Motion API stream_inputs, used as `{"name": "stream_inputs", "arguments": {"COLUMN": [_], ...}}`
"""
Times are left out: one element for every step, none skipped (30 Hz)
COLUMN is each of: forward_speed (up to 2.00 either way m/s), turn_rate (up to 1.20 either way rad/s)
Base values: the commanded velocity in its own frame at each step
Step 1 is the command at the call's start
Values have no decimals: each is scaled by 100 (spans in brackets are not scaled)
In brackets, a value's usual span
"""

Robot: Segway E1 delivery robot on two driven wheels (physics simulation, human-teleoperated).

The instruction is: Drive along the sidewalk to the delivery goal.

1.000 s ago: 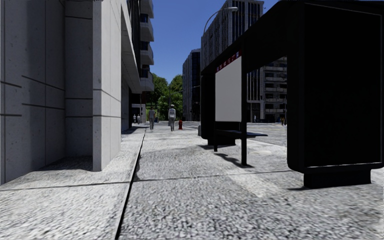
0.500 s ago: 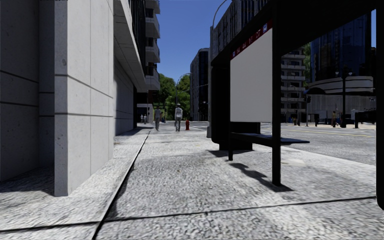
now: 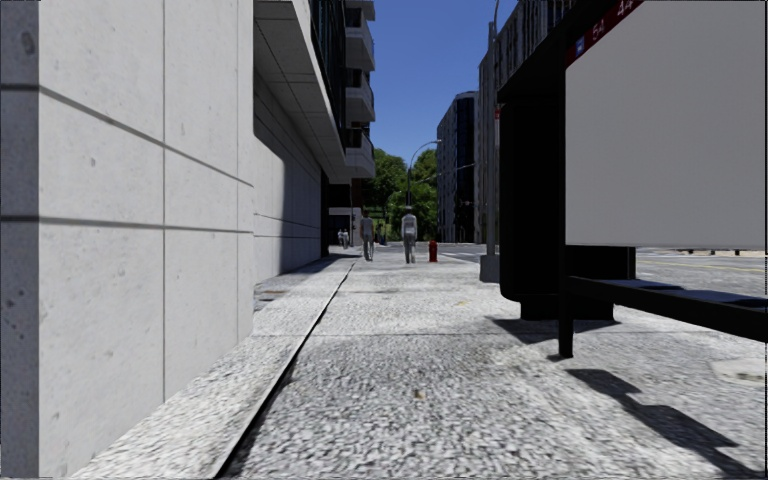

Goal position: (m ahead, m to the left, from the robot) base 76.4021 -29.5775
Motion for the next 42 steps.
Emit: {"name": "stream_inputs", "arguments": {"forward_speed": [200,200,200,200,200,200,200,200,200,200,200,200,200,200,200,200,200,200,200,200,200,200,200,200,200,200,200,200,200,200,200,200,200,200,200,200,200,200,200,200,200,200], "turn_rate": [7,7,0,0,0,0,0,0,0,0,0,0,0,0,0,0,0,0,0,0,0,0,0,0,0,0,0,0,0,0,0,0,0,0,0,0,0,0,0,0,0,0]}}
